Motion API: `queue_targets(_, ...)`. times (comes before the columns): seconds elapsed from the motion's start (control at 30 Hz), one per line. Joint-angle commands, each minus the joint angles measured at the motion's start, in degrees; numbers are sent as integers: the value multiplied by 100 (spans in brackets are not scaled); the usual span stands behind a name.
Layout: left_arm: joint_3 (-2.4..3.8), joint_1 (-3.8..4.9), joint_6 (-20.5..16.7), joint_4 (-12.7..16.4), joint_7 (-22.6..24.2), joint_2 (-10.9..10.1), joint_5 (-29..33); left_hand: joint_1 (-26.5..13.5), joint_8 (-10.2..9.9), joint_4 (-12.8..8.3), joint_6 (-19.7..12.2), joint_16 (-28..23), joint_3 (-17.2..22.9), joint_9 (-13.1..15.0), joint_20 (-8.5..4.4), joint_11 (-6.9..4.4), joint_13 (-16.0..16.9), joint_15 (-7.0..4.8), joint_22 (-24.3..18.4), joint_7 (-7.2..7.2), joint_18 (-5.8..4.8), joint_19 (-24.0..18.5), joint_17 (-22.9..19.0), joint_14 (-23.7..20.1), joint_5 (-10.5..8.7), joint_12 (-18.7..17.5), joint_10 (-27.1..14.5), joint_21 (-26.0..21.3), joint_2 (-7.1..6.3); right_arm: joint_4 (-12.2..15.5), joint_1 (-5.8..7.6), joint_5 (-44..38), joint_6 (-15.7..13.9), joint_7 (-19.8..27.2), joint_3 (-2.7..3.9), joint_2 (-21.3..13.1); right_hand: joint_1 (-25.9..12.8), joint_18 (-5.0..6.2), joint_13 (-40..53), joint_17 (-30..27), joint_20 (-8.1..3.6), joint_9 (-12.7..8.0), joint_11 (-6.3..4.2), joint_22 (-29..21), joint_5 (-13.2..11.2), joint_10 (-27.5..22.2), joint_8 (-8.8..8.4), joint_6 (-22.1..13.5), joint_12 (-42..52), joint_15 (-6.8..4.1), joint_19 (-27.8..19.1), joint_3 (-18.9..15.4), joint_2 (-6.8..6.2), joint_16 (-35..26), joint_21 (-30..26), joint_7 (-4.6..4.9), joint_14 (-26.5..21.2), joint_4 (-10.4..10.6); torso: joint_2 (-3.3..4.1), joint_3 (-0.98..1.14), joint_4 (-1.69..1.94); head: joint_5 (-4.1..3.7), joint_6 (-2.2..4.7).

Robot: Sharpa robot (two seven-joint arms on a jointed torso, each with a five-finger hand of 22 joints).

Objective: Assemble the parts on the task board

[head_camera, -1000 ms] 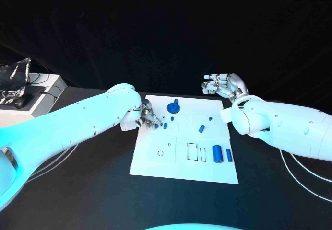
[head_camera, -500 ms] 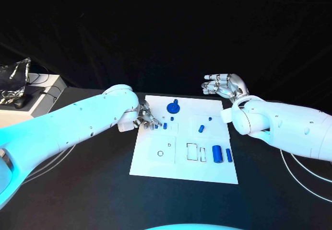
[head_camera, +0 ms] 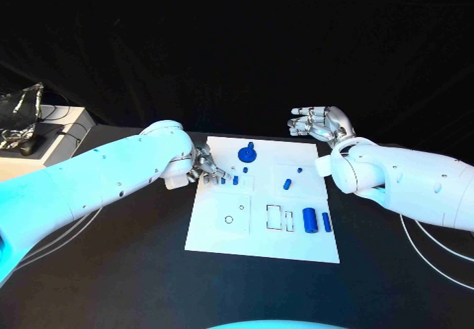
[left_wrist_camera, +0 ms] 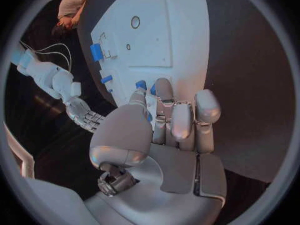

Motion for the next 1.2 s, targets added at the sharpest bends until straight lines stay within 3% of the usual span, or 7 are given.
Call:
queue_targets(0.03,29,-1,-259,62,113,-19,179,-9,34,3,-15,-20,-25,2,41,14,-8,13,437,10,-59,11,-10,16,-37,28,-41,-38,10,11,-7,-47,79,52,1,-5,-47,-85,-9,-7,-9,-3,-18,1,28,-28,-13,6,-9,1,-50,14,17,-8,-10,75,-22,-31,5,0,-3,4,9)
queue_targets(0.4,263,-2,-1082,188,345,-189,493,183,-185,129,-628,-828,-21,-95,83,224,2,99,109,314,66,-431,-885,-302,-23,-35,-689,-819,-153,16,-17,-47,74,54,1,-18,-49,-87,-9,-8,-10,-3,-19,1,30,-27,-14,6,-10,0,-53,30,23,-9,-11,74,-21,-33,1,8,-1,-3,24)
queue_targets(0.53,315,-1,-1454,287,605,-309,585,545,-413,171,-1223,-1574,59,-653,407,504,-259,333,-464,644,366,-1143,-1862,-927,11,-293,-1371,-2117,-99,24,-18,-47,66,55,1,-39,-49,-87,-9,-8,-10,-3,-19,1,30,-27,-14,6,-10,0,-53,30,23,-9,-11,74,-21,-33,4,9,3,-17,38)
queue_targets(0.63,326,-3,-1614,347,984,-357,646,806,-442,59,-1424,-1752,134,-830,490,623,-452,440,-581,758,358,-1301,-2051,-1194,9,-488,-1665,-2336,-65,32,-18,-47,61,58,1,-54,-50,-87,-9,-7,-11,-1,-20,2,29,-24,-12,22,-9,-2,-51,45,14,-8,-9,71,-15,-40,5,1,9,-41,48)
queue_targets(0.7,326,-42,-1817,422,1546,-397,658,1749,-523,-474,-1594,-2333,581,-1170,655,761,-938,597,-891,841,271,-1737,-2522,-1832,-7,-1009,-2102,-2875,65,38,-19,-47,56,60,1,-70,-50,-87,-9,-7,-11,-1,-20,2,29,-24,-12,22,-9,-2,-51,45,14,-8,-9,71,-15,-40,7,-6,10,-52,45)
queue_targets(0.9,294,-265,-2468,537,2984,-423,150,2278,-877,-1207,-1377,-3075,1255,-2144,765,907,-2104,728,-1223,787,220,-2098,-3514,-2271,-28,-1953,-2008,-3478,-111,33,-19,-47,49,66,1,-93,-43,-88,-9,-8,-12,-1,-21,2,29,-23,-11,33,-10,-2,-49,52,12,-8,-7,72,-16,-48,5,-11,3,-95,85)
queue_targets(1.2,64,-504,-2997,405,3973,-287,-1097,1951,-1483,-1456,-721,-2742,1476,-2877,824,1010,-2408,781,-1030,675,266,-2085,-3943,-2266,-80,-2733,-1866,-3483,-332,16,-19,-47,47,71,1,-94,-43,-88,-9,-8,-12,-1,-21,2,29,-23,-11,33,-10,-2,-49,52,12,-8,-7,72,-16,-48,15,-3,-8,-129,146)
